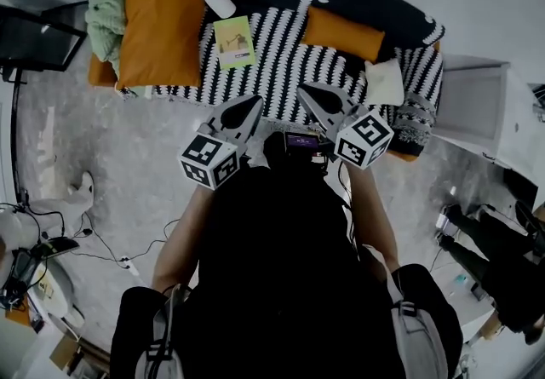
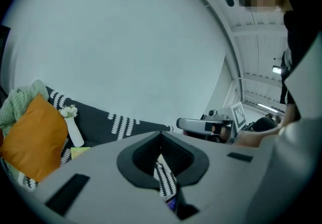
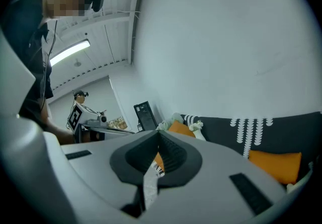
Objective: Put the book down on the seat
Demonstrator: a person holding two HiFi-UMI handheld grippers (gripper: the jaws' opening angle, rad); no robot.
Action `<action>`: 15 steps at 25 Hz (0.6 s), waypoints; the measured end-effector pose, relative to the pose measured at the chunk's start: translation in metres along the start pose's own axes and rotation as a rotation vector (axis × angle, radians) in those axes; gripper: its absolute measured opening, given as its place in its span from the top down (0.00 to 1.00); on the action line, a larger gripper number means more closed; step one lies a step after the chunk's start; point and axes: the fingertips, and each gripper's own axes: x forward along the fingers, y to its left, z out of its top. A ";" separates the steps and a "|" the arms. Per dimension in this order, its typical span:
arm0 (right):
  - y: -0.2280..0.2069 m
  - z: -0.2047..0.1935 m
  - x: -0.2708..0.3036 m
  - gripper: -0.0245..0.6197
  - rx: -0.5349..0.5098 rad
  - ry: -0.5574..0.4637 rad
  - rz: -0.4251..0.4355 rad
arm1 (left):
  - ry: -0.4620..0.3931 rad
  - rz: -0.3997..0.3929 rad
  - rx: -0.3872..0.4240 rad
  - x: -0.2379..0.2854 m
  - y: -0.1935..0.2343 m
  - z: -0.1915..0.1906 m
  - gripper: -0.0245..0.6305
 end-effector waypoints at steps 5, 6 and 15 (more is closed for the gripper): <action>0.050 -0.005 0.008 0.94 0.001 -0.024 -0.009 | -0.020 -0.025 0.014 -0.046 -0.007 -0.004 0.94; 0.061 -0.008 0.010 0.94 0.000 -0.025 -0.010 | -0.021 -0.027 0.015 -0.058 -0.007 -0.007 0.94; 0.170 -0.050 0.019 0.94 -0.013 -0.011 -0.048 | -0.053 -0.024 -0.020 -0.172 -0.002 -0.044 0.94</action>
